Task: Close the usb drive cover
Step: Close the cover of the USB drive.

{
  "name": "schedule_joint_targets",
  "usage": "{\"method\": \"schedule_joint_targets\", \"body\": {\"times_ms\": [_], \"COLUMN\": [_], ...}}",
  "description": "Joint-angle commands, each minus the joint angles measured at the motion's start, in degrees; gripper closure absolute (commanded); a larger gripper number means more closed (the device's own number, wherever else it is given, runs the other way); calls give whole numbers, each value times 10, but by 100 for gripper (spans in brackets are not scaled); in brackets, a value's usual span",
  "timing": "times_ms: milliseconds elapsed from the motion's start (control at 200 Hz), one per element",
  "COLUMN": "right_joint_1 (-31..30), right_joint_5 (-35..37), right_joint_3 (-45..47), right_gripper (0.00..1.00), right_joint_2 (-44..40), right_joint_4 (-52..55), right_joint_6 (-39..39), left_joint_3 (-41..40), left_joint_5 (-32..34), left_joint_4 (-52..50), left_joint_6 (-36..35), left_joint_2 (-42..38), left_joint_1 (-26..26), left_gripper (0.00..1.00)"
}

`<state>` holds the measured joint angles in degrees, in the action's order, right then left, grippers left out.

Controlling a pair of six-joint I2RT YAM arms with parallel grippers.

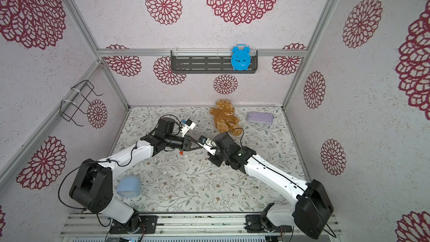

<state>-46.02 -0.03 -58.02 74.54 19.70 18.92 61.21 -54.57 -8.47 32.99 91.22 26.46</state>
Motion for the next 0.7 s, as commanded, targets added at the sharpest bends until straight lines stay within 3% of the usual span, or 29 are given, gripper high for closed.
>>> {"method": "schedule_joint_targets", "body": {"times_ms": [0, 695], "right_joint_1": [-7, -14], "right_joint_5": [0, 24], "right_joint_3": [-21, -27], "right_gripper": [78, 78], "right_joint_2": [-2, -7], "right_joint_4": [-30, -61], "right_joint_6": [3, 19], "left_joint_3": [15, 32], "left_joint_5": [-6, -30], "left_joint_4": [4, -37], "left_joint_6": [-7, -32], "left_joint_2": [8, 30], "left_joint_1": [7, 19], "left_gripper": [90, 90]}}
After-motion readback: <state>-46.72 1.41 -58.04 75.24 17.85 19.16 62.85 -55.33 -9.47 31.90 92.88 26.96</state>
